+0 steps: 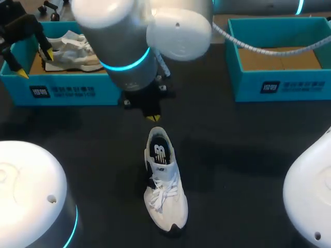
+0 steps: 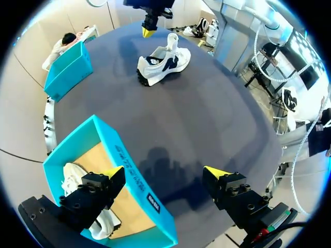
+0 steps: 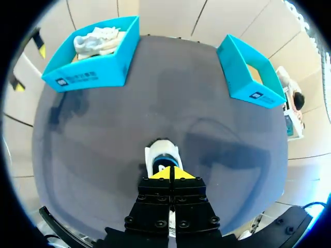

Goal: Take the shoe out of the shoebox, open the shoe tongue, remove and reinsert the insole, then place the shoe into the shoebox

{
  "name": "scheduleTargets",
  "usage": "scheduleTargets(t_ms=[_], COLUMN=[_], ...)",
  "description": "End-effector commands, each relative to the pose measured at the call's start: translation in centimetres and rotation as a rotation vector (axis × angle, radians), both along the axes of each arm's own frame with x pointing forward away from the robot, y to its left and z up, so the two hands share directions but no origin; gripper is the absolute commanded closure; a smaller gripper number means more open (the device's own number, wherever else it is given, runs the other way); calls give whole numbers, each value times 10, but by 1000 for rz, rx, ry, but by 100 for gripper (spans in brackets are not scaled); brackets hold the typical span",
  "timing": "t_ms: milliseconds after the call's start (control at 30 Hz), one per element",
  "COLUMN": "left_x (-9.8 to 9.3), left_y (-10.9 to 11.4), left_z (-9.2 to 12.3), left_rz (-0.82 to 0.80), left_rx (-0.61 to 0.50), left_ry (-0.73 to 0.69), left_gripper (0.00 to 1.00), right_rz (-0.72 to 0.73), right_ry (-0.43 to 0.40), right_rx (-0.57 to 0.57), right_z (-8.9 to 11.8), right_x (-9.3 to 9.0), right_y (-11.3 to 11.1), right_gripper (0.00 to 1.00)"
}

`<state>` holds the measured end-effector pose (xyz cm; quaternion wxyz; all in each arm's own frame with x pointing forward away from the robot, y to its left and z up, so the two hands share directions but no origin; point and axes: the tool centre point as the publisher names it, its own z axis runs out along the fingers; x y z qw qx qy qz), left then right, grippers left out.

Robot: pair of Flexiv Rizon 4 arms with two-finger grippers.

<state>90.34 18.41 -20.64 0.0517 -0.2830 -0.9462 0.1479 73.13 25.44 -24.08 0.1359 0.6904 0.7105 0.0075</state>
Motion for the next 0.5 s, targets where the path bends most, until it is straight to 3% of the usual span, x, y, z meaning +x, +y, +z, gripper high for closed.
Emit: scheduleTargets(t_ms=[33, 133, 500], left_x=[0, 0, 0], left_y=[0, 0, 0], left_z=[1, 1, 1], left_rz=[-1, -1, -1], left_rx=[2, 2, 2], left_ry=[1, 1, 1], left_gripper=[0, 0, 0], right_rz=[-50, -27, -27], right_ry=[-93, -105, -105], right_rx=[2, -11, -11], right_z=[-16, -23, -23], right_x=[-29, -36, -36], right_y=[0, 1, 1], right_gripper=[100, 100, 100])
